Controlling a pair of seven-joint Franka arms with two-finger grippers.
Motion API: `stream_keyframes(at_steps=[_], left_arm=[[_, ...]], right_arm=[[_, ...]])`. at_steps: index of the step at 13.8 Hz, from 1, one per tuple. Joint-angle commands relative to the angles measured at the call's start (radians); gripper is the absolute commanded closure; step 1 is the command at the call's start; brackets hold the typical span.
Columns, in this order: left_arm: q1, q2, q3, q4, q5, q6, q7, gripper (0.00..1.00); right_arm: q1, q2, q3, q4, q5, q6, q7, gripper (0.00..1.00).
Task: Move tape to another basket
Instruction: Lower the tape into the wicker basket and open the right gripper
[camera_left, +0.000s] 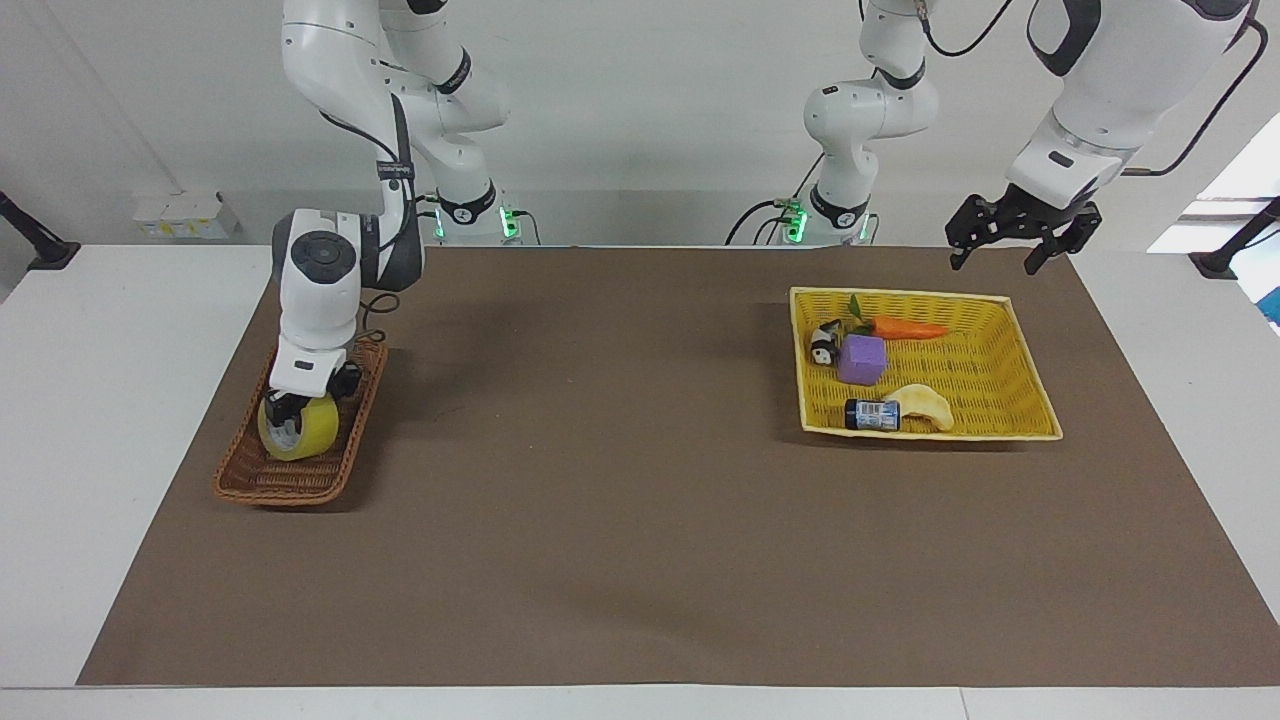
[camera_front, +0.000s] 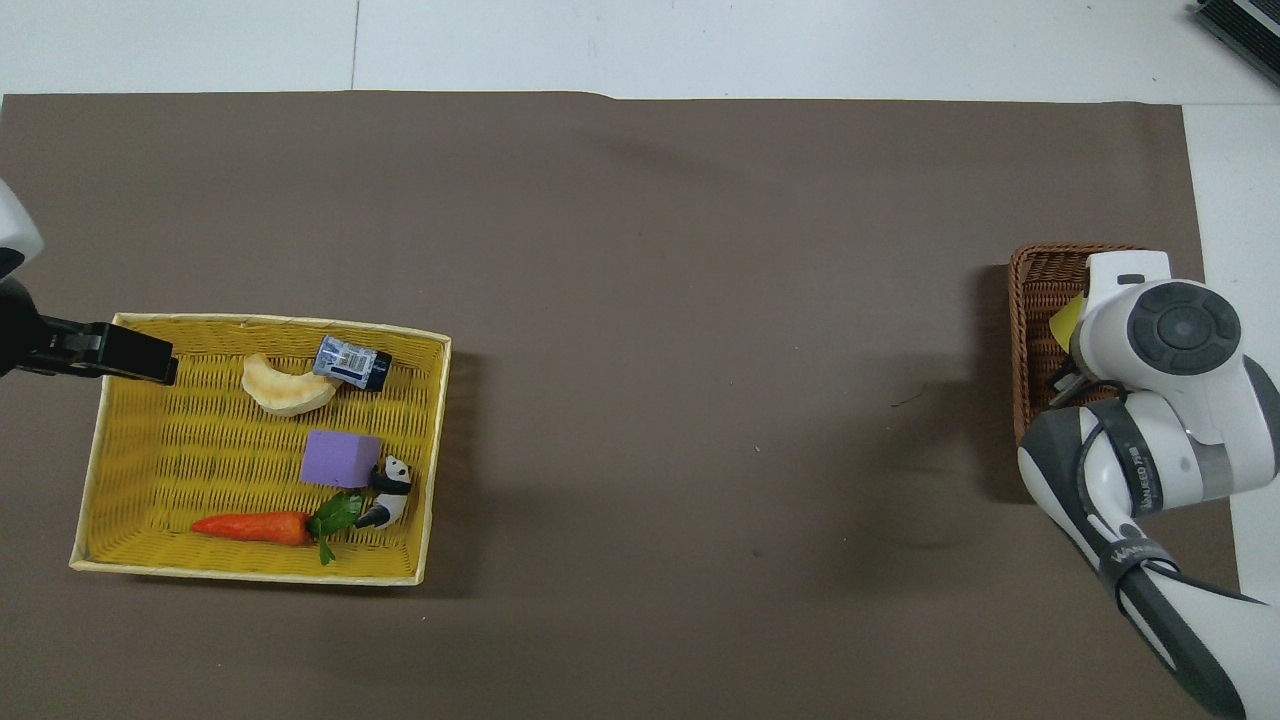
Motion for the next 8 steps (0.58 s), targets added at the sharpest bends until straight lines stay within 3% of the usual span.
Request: stream_keyframes(at_steps=[1,3,8], left_arm=[[0.011,0.001,-0.008,0.007,0.019,-0.012,0.014,0.00],[0.011,0.001,-0.008,0.007,0.019,-0.013,0.014,0.00],[0.011,0.001,-0.008,0.008,0.019,-0.013,0.014,0.00]], right_arm=[[-0.008,-0.047,-0.010,-0.035,-0.004,0.014,-0.041,0.00],[-0.008,-0.087,-0.008,-0.033,0.084,-0.053,-0.049,0.00],[-0.003,-0.178,-0.002,0.019,0.491,-0.261,-0.084,0.00]])
